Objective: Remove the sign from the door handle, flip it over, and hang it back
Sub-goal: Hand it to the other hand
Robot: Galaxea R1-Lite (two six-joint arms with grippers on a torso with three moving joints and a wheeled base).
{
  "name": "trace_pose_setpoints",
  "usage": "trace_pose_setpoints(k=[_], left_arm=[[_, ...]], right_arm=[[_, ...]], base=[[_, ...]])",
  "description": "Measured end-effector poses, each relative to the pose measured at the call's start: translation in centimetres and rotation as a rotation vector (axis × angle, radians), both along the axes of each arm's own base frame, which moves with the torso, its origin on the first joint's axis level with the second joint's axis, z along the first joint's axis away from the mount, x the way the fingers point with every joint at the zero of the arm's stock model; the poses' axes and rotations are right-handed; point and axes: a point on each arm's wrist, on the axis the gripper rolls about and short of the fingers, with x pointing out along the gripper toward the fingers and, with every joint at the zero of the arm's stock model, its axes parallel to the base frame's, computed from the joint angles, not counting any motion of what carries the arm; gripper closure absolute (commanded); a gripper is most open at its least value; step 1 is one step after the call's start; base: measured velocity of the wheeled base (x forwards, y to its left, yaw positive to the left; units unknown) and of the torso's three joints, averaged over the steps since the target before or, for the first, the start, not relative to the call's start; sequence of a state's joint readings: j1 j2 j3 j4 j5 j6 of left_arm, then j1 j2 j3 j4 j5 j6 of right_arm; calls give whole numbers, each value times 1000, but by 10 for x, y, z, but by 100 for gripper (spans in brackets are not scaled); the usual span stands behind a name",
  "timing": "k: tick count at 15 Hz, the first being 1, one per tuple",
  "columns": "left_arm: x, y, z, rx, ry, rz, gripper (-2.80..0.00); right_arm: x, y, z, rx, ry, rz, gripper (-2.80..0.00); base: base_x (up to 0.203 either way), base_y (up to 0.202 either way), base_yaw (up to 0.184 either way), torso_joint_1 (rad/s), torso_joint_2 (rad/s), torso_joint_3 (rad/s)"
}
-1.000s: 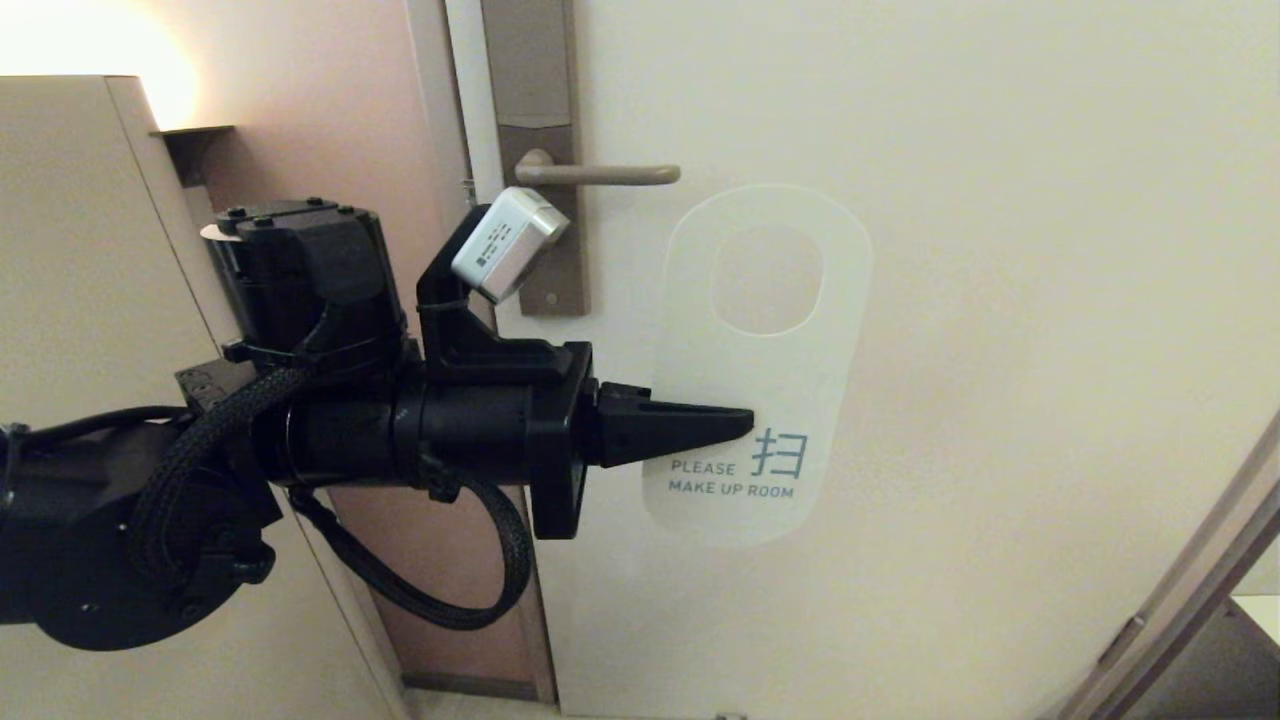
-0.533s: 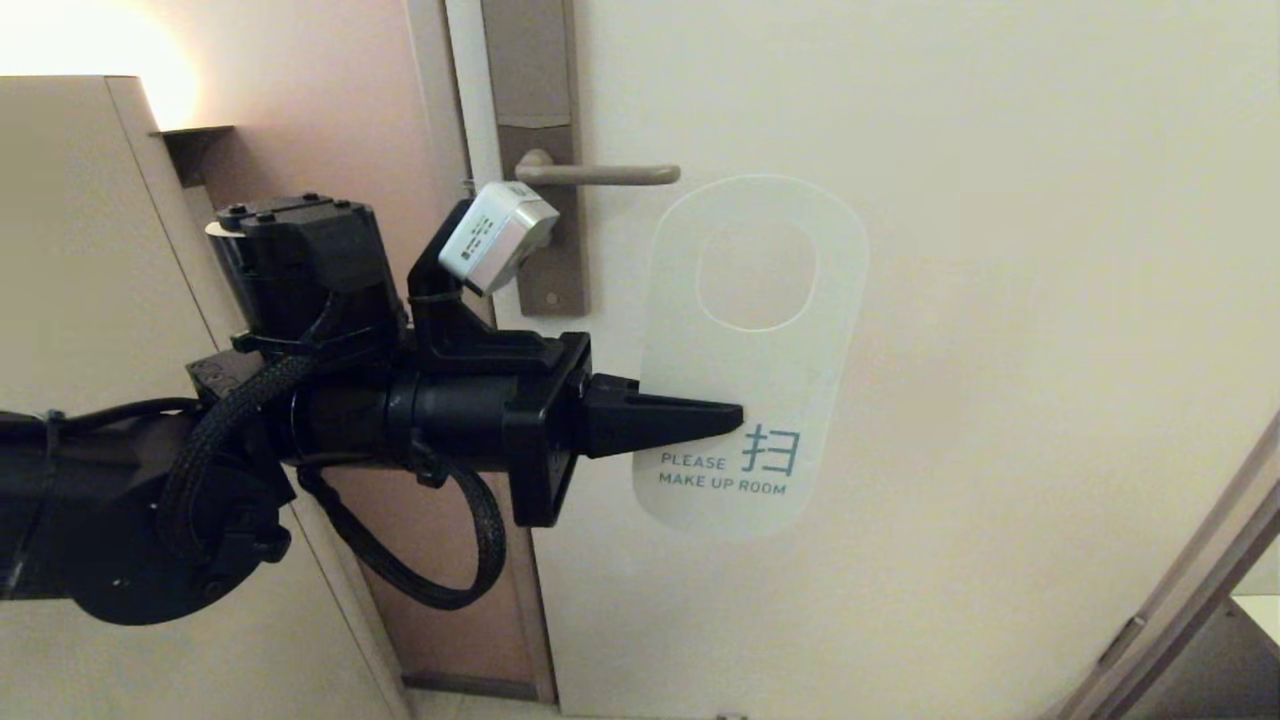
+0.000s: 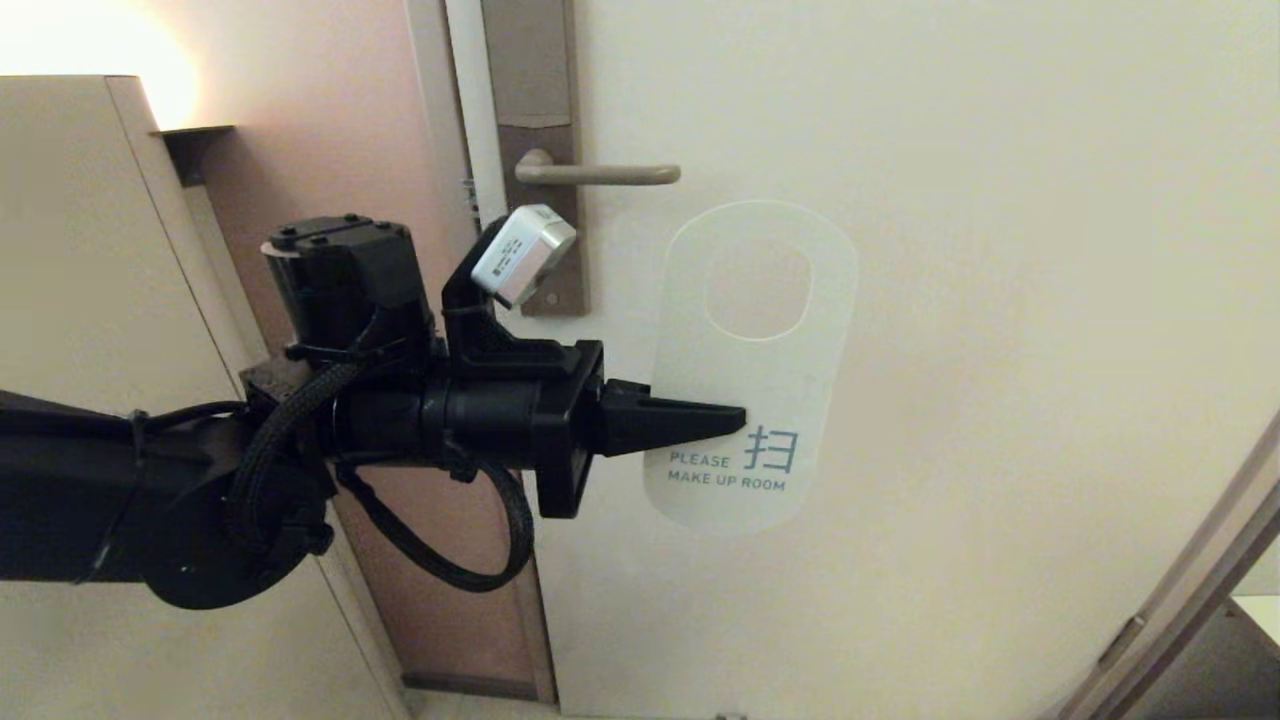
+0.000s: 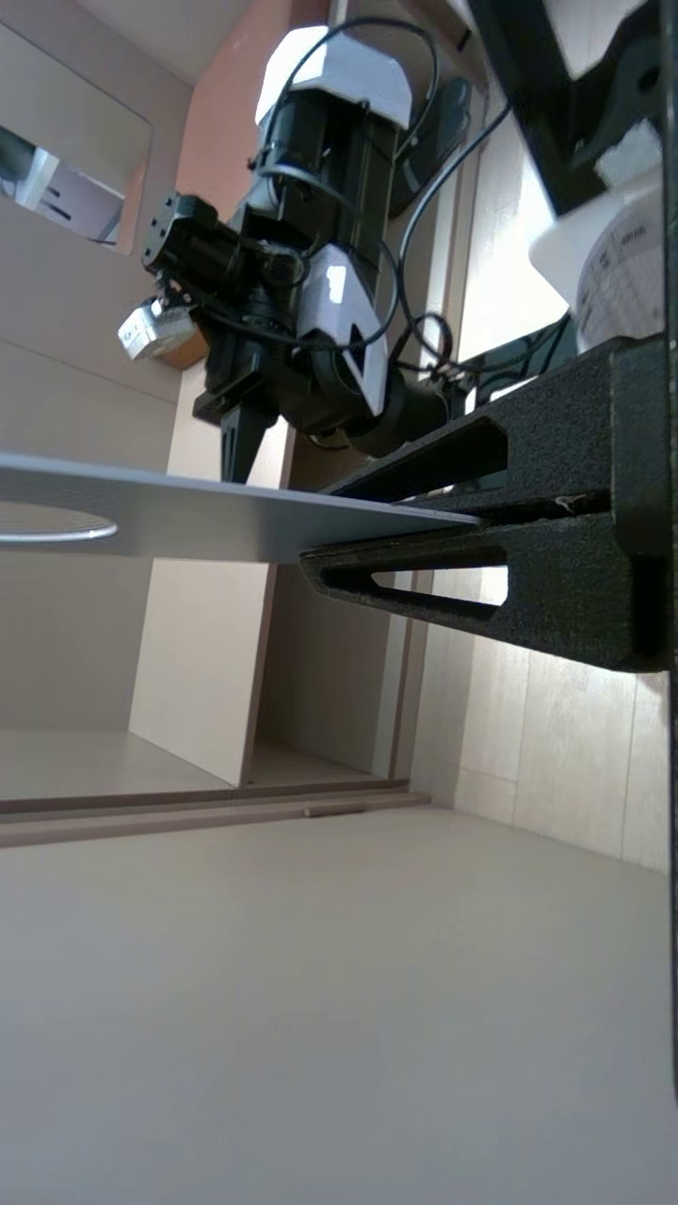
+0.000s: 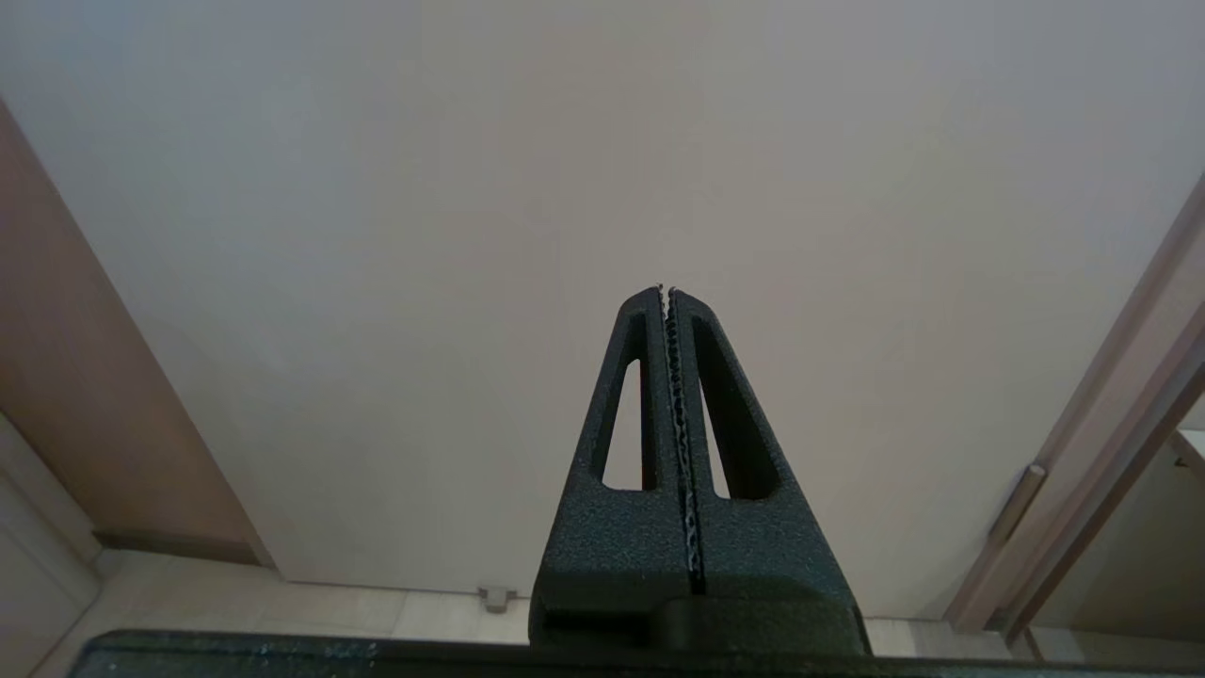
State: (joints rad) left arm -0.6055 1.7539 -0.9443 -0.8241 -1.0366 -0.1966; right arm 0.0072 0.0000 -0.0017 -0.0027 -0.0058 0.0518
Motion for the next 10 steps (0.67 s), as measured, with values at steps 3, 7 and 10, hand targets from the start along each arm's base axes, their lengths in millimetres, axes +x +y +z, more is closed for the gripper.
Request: trace_pose_setpoints(k=[3, 7, 10], left_arm=[[12, -7, 1, -18, -8, 2, 0], [27, -15, 0, -55, -10, 4, 0], [30, -17, -6, -51, 1, -9, 0]], right_arm=[[0, 0, 0, 0, 10, 1, 0], [-2, 0, 1, -9, 32, 3, 0], [-6, 1, 11, -10, 24, 33, 0]], base=[[0, 0, 0, 0, 0, 0], [0, 0, 0, 0, 0, 0], [0, 0, 0, 0, 0, 0]])
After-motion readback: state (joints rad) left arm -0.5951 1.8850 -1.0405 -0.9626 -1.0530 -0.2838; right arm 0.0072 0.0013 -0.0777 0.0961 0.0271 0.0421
